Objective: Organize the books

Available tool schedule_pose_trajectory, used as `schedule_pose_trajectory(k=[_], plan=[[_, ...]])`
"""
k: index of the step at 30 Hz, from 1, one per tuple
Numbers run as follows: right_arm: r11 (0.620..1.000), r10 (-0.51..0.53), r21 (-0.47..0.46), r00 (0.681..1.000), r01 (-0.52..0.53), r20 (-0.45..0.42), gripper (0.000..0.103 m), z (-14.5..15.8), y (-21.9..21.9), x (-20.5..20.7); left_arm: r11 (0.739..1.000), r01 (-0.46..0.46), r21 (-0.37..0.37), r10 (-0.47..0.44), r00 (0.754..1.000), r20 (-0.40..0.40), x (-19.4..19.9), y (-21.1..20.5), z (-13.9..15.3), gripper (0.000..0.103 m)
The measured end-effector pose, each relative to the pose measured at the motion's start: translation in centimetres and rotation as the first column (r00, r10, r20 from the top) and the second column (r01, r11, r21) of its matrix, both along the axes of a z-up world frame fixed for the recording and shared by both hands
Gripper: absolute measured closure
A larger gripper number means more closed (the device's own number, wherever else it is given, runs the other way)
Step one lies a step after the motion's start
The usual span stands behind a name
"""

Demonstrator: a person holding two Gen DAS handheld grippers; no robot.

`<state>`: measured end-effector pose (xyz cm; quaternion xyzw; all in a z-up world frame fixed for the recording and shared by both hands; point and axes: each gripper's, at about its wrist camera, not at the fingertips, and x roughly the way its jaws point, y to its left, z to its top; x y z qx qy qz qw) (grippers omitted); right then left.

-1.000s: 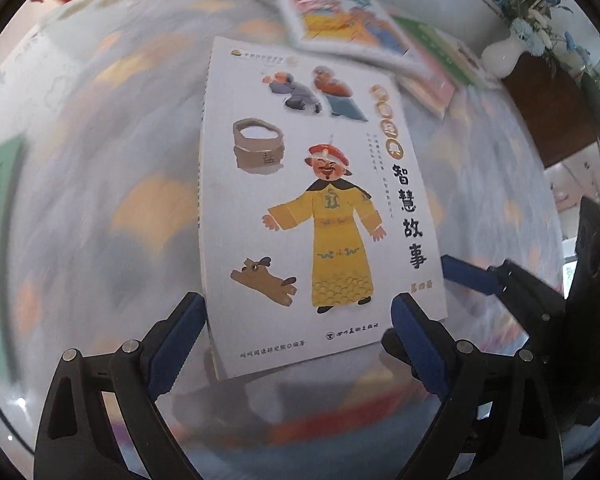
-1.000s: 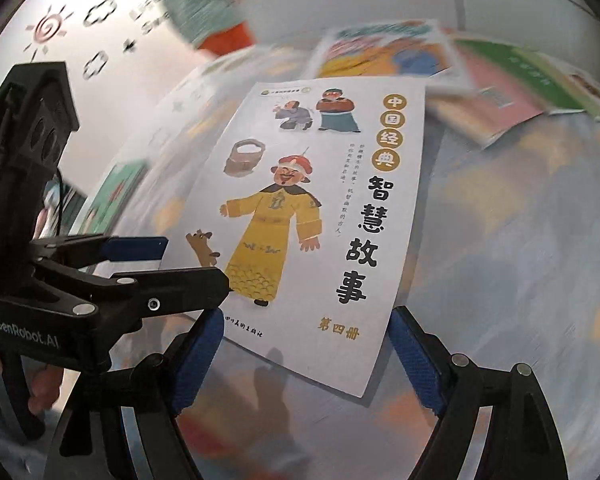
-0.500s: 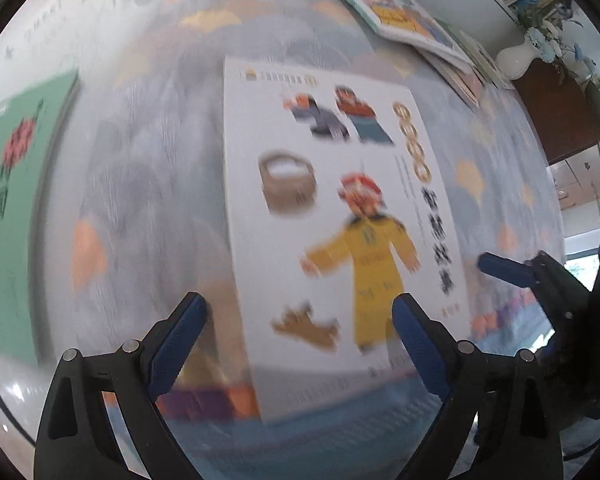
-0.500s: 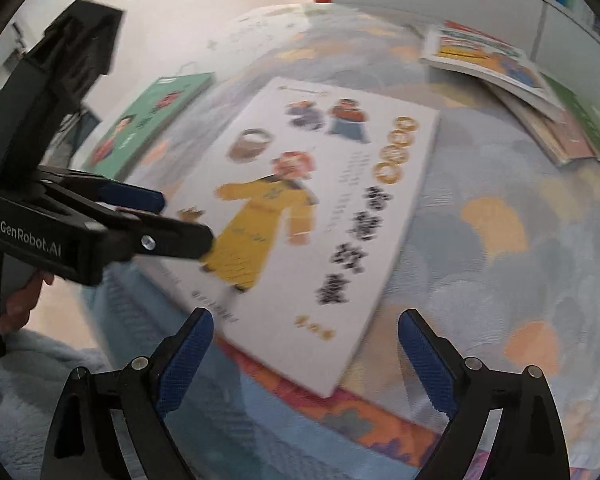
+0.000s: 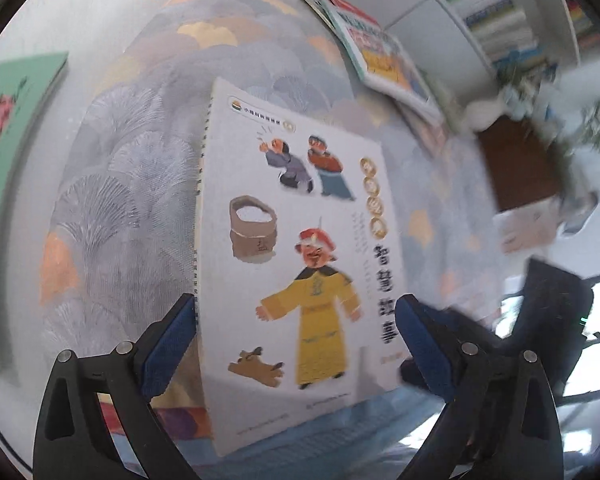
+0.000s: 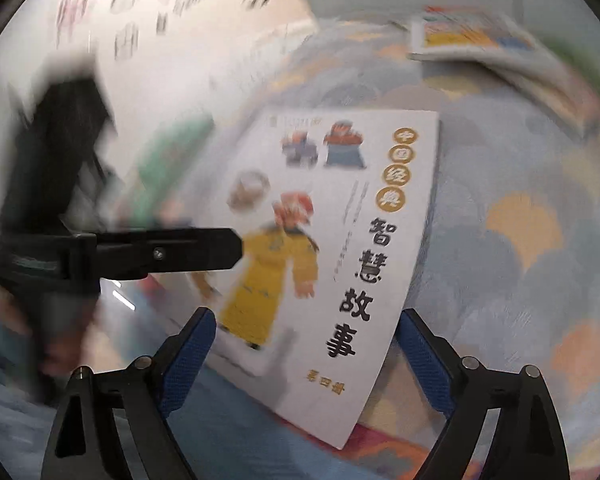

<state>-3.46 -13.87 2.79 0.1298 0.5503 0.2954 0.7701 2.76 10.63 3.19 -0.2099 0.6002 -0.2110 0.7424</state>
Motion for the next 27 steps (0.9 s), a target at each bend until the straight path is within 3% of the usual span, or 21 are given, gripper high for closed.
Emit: schedule_pose_trajectory(k=[1,3,4,5,6,10,13,17,22,25,27], plan=[[0.994,-0.054,0.097,0.998,0.057,-0.032,0.018,-0.1,-1.3,0.2,1.000,0.008,-0.002,-0.008,1.000,0.002,0.0,-0.2,0.2,0.007],[0.985,-0.089,0.145,0.994,0.097,-0.061,0.021,-0.4,-2.0,0.5,0.999,0.044,0.023,-0.045,0.999,0.018,-0.3,-0.7,0.6,0.007],[0.987,-0.089,0.130,0.994,0.097,-0.065,0.021,-0.5,-1.9,0.6,0.998,0.067,0.000,-0.067,0.998,0.018,-0.6,-0.7,0.7,0.007],[0.993,-0.078,0.081,0.995,0.083,-0.064,0.021,-0.7,-1.4,0.6,0.991,0.096,-0.090,-0.098,0.995,-0.012,-0.6,-1.0,0.4,0.007],[0.997,-0.063,0.051,0.996,0.066,-0.061,0.021,-0.8,-0.9,0.6,0.985,0.107,-0.135,-0.115,0.992,-0.047,-0.5,-1.5,0.0,0.006],[0.995,0.050,0.084,0.996,-0.044,-0.068,0.051,-1.0,0.5,0.1,0.981,0.181,-0.062,-0.187,0.978,-0.095,-0.9,-3.2,-1.2,0.006],[0.999,0.048,0.026,0.997,-0.047,-0.054,0.061,-1.4,1.1,0.3,0.984,0.155,-0.084,-0.163,0.982,-0.100,-0.7,-2.3,-1.3,0.006],[0.994,-0.002,0.109,0.996,0.012,-0.084,0.071,-1.6,-0.2,0.7,0.983,0.183,-0.009,-0.183,0.980,-0.075,-0.9,-2.5,-1.2,0.013],[0.999,0.018,0.045,0.996,-0.014,-0.084,0.070,-1.8,1.0,0.3,0.962,0.260,0.086,-0.261,0.965,-0.002,-1.1,-2.6,-0.6,0.027],[0.997,-0.008,0.078,0.995,0.016,-0.102,0.071,-2.0,0.8,0.4,0.937,0.302,0.176,-0.313,0.949,0.044,-1.5,-2.2,-0.3,0.038],[0.993,-0.039,0.108,0.993,0.051,-0.110,0.071,-2.2,0.7,0.5,0.902,0.351,0.254,-0.380,0.922,0.077,-2.2,-1.6,-0.3,0.045]])
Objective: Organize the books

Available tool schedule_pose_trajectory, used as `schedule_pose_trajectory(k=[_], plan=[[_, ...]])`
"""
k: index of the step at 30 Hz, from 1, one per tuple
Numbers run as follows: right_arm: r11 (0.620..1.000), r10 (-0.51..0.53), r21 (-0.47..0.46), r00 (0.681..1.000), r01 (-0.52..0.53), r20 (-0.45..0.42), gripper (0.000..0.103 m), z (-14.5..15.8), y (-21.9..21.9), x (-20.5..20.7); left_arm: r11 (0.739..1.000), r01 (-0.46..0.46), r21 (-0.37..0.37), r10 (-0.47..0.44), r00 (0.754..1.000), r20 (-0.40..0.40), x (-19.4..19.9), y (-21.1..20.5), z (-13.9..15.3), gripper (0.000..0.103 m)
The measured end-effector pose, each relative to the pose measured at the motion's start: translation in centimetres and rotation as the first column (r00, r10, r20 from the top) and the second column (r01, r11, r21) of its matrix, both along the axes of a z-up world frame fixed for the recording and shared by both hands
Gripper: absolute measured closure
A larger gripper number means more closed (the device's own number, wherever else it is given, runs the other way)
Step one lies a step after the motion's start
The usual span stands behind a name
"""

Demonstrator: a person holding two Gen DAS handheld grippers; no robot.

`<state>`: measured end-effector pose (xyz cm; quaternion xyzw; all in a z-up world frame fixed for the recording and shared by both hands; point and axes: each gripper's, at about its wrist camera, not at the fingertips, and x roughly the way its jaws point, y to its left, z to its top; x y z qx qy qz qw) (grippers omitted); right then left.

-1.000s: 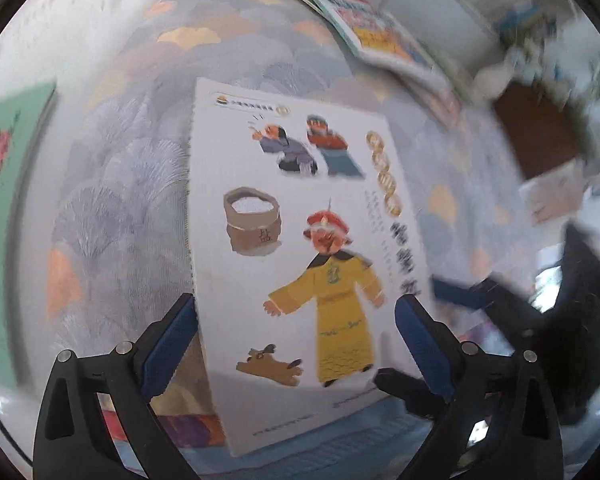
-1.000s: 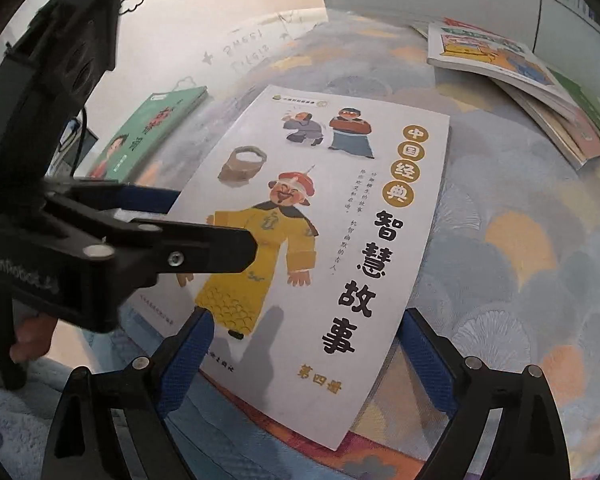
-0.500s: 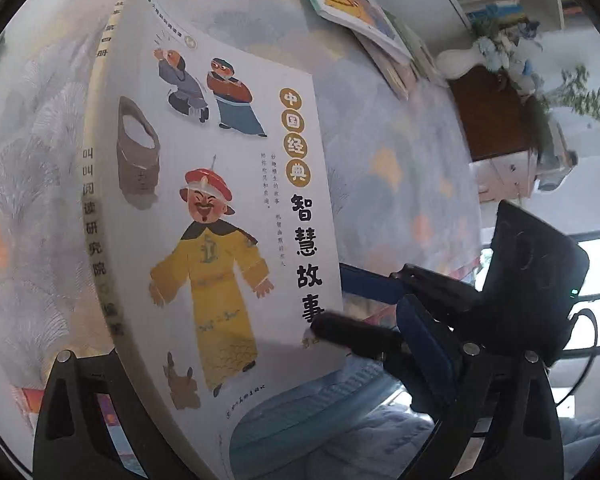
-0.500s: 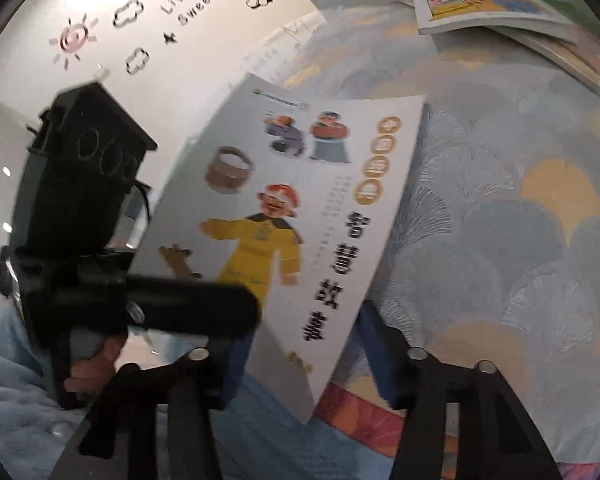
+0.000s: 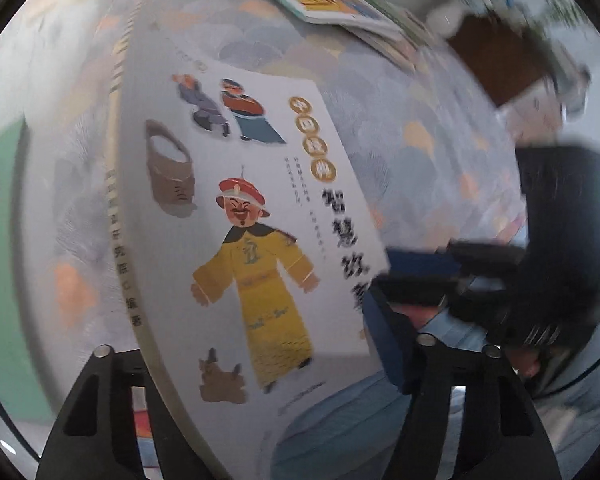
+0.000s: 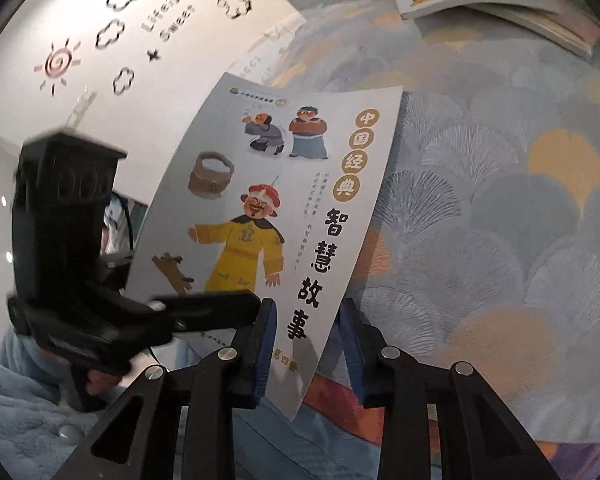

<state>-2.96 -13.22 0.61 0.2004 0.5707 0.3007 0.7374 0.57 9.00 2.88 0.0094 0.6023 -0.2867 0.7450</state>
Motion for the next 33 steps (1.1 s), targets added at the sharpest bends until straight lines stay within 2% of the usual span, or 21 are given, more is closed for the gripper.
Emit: schedule_pose_trajectory(k=[3,4,5,7,13,19,24,29,33], plan=[[0.997,-0.072,0.040,0.997,0.072,-0.013,0.071,-0.5,-0.4,-0.2,0.998,0.041,0.040,-0.044,0.996,0.082,-0.8,0.9,0.3,0.056],[0.995,-0.084,0.044,0.996,0.085,-0.013,0.071,-0.4,-0.4,-0.3,0.998,0.036,0.052,-0.041,0.993,0.113,-1.0,1.5,0.5,0.068],[0.995,-0.094,0.042,0.996,0.095,-0.010,0.071,-0.4,-0.2,-0.3,0.997,0.028,0.078,-0.040,0.987,0.155,-1.1,2.3,0.7,0.073],[0.994,-0.106,0.023,0.994,0.106,0.006,0.071,-0.1,0.6,-0.6,0.996,0.019,0.088,-0.034,0.983,0.180,-1.3,3.7,0.9,0.074],[0.990,-0.132,0.055,0.991,0.130,0.028,0.071,0.0,4.7,-0.9,0.987,0.020,0.160,-0.064,0.960,0.273,-2.1,8.1,1.9,0.074],[0.989,-0.111,0.097,0.994,0.109,0.010,0.071,0.5,9.4,-0.1,0.989,-0.048,0.142,0.015,0.975,0.220,-0.8,14.8,2.4,0.074],[0.983,-0.090,0.161,0.996,0.087,0.011,0.071,1.5,14.1,2.0,0.985,-0.102,0.140,0.069,0.973,0.220,0.5,19.0,2.9,0.074],[0.993,-0.049,0.114,0.997,0.043,0.052,0.071,2.6,18.1,3.0,0.987,-0.130,0.095,0.115,0.983,0.145,2.7,23.3,2.5,0.074],[0.989,-0.093,0.113,0.996,0.094,-0.008,0.071,1.8,19.2,2.6,0.985,-0.131,0.114,0.118,0.986,0.116,2.8,24.0,1.2,0.074]])
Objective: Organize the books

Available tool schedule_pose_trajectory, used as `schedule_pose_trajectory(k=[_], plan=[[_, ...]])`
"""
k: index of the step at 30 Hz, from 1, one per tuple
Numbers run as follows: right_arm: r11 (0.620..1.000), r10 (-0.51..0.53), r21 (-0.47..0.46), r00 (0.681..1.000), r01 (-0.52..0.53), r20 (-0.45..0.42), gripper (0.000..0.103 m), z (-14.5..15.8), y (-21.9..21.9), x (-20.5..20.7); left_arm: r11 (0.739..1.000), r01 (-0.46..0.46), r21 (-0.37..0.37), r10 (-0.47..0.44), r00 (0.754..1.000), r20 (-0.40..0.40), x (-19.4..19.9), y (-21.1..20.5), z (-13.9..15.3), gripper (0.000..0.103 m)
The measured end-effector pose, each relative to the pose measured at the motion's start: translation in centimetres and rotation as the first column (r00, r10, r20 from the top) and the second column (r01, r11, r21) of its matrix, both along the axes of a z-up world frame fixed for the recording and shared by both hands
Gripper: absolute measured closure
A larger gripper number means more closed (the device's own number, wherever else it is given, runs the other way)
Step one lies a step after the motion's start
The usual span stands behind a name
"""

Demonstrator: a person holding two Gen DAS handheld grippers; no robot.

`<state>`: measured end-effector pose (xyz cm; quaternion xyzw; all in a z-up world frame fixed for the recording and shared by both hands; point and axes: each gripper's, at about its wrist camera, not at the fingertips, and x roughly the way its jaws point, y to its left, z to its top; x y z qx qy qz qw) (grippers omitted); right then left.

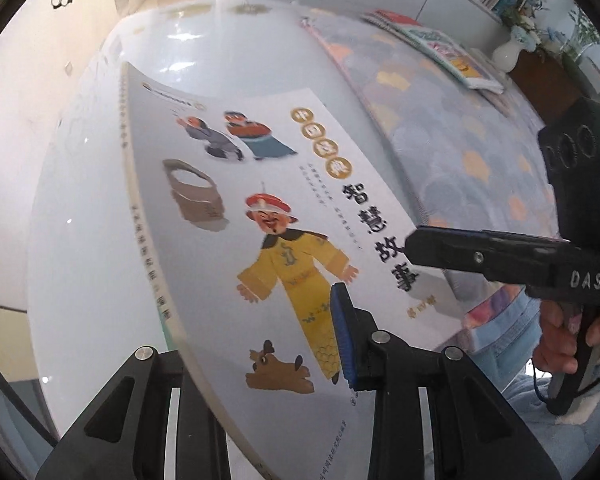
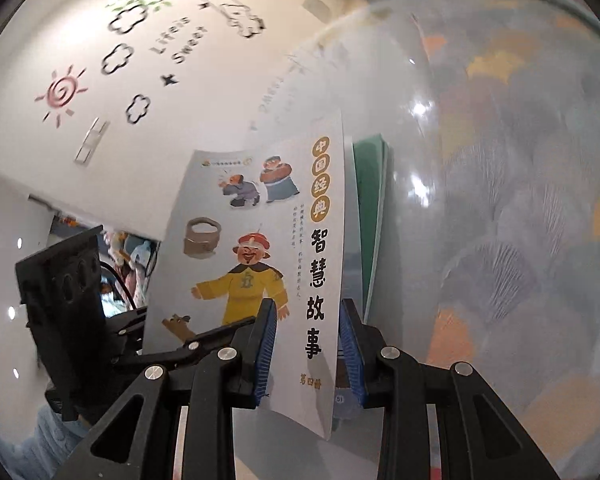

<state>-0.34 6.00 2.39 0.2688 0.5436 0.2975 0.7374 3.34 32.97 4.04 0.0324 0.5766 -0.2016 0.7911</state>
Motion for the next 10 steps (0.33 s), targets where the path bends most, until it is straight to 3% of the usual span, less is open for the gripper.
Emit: schedule_pose_trajectory(k=[5,10], plan=[[0.997,0.023,-0.075,1.000,-0.024,-0.020,0.071,-0.5,1.6,-1.0,1.000,-0.010,0.021,0.010,1.000,-0.004,-0.7,0.5,-1.0,0.066],[0.997,0.003,-0.072,0.999,-0.006,-0.038,0.071,-0.9,1.3,-1.1,0.999,-0.034,0.025,0.033,0.999,0.012,-0.1,1.2,-0.8,0.064]])
